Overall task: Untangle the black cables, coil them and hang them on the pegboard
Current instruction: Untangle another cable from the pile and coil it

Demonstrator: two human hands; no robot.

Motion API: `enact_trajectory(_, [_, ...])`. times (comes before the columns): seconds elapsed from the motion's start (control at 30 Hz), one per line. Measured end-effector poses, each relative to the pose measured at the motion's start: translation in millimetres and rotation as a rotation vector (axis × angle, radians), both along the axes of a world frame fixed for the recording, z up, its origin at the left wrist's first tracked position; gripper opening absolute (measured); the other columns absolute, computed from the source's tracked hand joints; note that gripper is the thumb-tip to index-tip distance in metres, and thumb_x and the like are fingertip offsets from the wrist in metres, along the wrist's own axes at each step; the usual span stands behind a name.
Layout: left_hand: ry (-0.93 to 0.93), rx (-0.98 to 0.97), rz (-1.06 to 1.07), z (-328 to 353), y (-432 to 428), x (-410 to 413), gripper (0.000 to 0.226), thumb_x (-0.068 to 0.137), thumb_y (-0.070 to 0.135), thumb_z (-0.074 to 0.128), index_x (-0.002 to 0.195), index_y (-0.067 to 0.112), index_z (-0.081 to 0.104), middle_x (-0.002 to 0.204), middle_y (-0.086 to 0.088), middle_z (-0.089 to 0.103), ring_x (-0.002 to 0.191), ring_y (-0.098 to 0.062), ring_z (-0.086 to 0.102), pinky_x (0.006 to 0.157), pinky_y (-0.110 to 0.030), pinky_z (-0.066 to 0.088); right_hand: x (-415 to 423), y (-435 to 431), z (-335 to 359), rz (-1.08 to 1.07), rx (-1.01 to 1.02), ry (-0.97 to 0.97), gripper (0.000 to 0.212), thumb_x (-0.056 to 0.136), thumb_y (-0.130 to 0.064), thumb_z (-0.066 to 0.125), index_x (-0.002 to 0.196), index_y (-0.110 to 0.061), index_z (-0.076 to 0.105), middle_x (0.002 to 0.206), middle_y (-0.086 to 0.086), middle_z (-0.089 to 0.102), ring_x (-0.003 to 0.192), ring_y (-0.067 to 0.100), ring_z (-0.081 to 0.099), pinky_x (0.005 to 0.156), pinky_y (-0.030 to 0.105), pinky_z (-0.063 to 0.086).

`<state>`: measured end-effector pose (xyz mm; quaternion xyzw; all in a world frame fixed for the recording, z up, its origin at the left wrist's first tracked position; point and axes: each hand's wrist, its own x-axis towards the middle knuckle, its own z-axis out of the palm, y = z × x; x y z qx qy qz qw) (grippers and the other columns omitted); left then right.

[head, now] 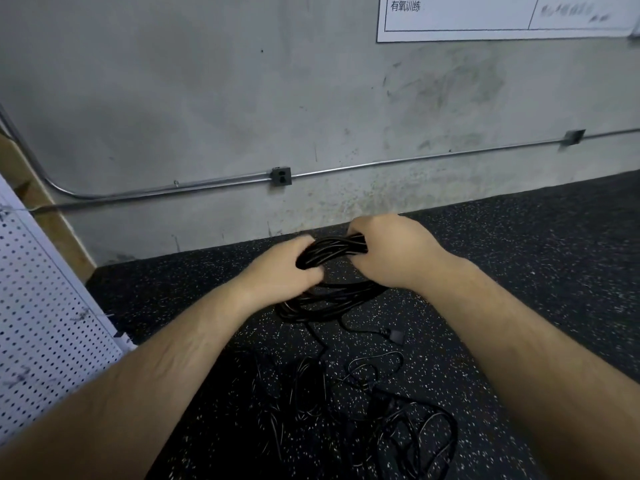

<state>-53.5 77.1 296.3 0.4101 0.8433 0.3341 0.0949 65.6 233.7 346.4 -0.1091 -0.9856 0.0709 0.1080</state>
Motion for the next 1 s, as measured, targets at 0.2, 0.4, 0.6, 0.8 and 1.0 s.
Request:
enact_trajectory(0.2, [-0.304,0.079,0.0,-2.6,-1.0,-2.8,0.006,0.092,0.019,0.074,0.089,0.021,0.068,0.074,0.006,0.071,0.064,-0.008,0.068,0.06,-0.02,0.052,2.9,5.9,-2.9,0.014,0.135,-0.01,0.022,0.097,-0.031,0.058,0.118,-0.029,0.057,0.094,-0.003,0.068,0.083,0.024,0.064,0.067,0.033,0.048])
enact_trajectory(0.4, [0.317,-0.164,-0.095,0.3,1.5,9.0,0.015,0.091,0.015,0.06,0.102,0.025,0.058,0.086,0.006,0.065,0.077,-0.017,0.064,0.071,-0.04,0.054,-2.5,-16.0,-12.7,0.025,0.087,-0.217,0.036,0.083,-0.034,0.068,0.109,-0.022,0.047,0.088,-0.007,0.057,0.084,0.02,0.061,0.07,0.033,0.046])
enact_trajectory(0.6, [0.236,-0.063,-0.1,8.2,4.9,17.3,0.041,0.081,0.012,0.068,0.11,0.026,0.042,0.082,0.007,0.069,0.075,-0.016,0.064,0.07,-0.042,0.052,-16.0,-18.5,-26.2,0.062,-0.395,-0.232,0.055,0.066,-0.038,0.091,0.103,-0.015,0.058,0.09,-0.002,0.068,0.081,0.014,0.067,0.07,0.031,0.054])
enact_trajectory(0.8, [-0.505,0.184,-0.224,21.8,-10.6,-4.0,0.044,0.064,0.013,0.072,0.105,0.018,0.056,0.088,-0.003,0.07,0.075,-0.018,0.062,0.071,-0.036,0.049,-12.7,-14.7,-1.7,0.128,-0.546,-0.226,0.026,0.072,-0.044,0.089,0.072,-0.028,0.068,0.056,-0.015,0.065,0.057,0.004,0.064,0.055,0.02,0.042])
enact_trajectory(1.0, [-0.654,0.42,-0.136,14.8,-13.5,-3.8,0.052,0.082,0.055,0.062,0.119,0.018,0.065,0.119,-0.002,0.068,0.107,-0.018,0.064,0.093,-0.034,0.046,-1.7,2.0,11.9,0.075,-0.568,-0.203,0.027,0.077,-0.048,0.084,0.071,-0.025,0.07,0.055,-0.013,0.066,0.055,0.005,0.064,0.053,0.019,0.043])
